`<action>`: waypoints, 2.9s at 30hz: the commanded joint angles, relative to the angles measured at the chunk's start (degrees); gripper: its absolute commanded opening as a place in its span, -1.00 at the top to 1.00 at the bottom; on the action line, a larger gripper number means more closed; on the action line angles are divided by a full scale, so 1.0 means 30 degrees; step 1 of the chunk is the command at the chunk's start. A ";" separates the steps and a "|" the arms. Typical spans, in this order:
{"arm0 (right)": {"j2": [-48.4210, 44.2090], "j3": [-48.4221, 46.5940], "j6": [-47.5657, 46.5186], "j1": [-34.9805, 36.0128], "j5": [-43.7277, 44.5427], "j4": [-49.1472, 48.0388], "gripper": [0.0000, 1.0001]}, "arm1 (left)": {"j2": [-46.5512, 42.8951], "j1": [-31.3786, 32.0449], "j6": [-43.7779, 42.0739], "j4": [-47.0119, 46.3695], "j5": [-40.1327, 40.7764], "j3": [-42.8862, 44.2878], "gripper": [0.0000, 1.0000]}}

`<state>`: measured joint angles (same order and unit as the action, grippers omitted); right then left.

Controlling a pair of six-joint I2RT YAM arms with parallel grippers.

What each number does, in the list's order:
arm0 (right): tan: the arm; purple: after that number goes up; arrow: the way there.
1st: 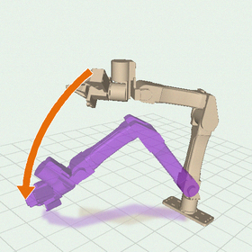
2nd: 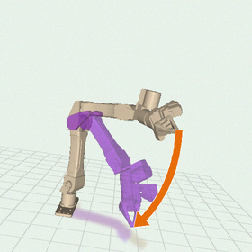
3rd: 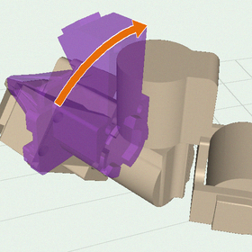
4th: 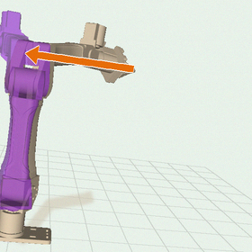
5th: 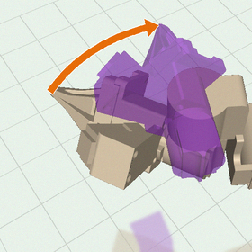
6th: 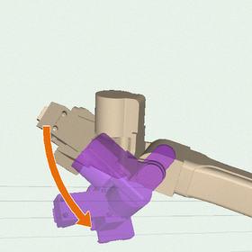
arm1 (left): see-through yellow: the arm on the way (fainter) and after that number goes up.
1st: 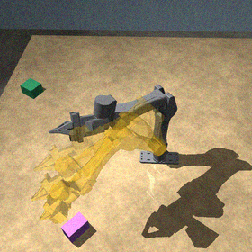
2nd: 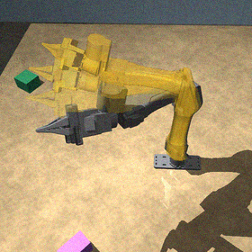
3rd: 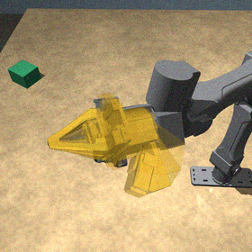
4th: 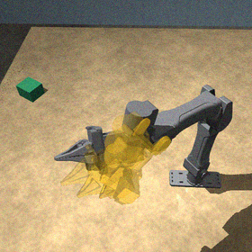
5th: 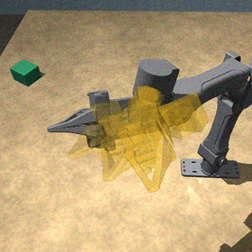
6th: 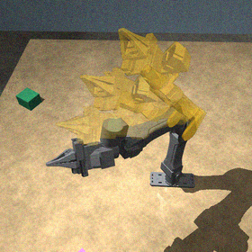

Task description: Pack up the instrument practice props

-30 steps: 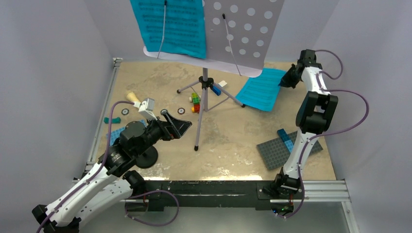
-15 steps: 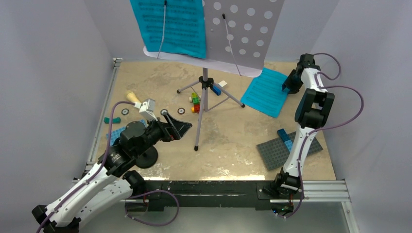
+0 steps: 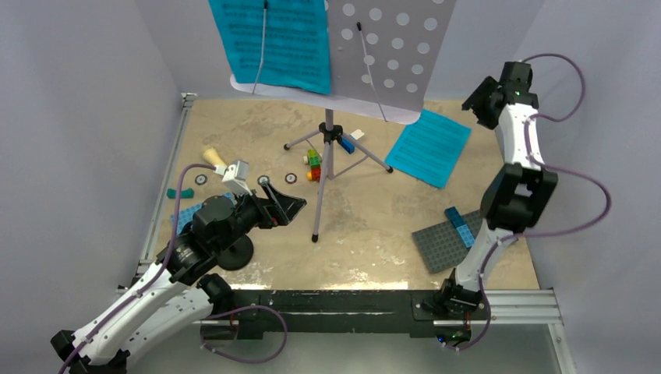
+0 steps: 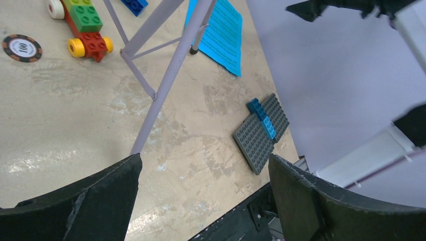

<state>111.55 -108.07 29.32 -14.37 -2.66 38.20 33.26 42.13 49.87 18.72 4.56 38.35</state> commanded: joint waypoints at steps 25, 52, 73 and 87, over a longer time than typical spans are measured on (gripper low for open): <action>-2.4781 1.8220 -0.8628 2.4829 1.0121 -1.1934 -0.13 | -0.0116 -0.0010 -0.9153 0.1923 0.3950 0.9362 -1.00; -1.0655 0.1209 -0.7073 2.5775 1.2409 -1.0153 -0.80 | 0.4921 -0.0065 -1.4703 -0.2642 0.3549 1.6135 -0.99; -0.8572 0.0894 -0.1879 2.4156 1.2983 -1.0217 -0.85 | 0.4673 -0.0068 -1.5100 -0.3087 0.4149 1.5064 -0.98; -0.8114 0.0087 -0.2215 2.4185 1.4730 -0.8201 -0.83 | 0.4446 -0.0067 -1.5284 -0.3334 0.4320 1.4787 -0.97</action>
<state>87.11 -105.84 22.06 58.85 37.52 12.71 46.41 42.06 4.86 11.03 17.08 83.40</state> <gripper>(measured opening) 0.916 0.991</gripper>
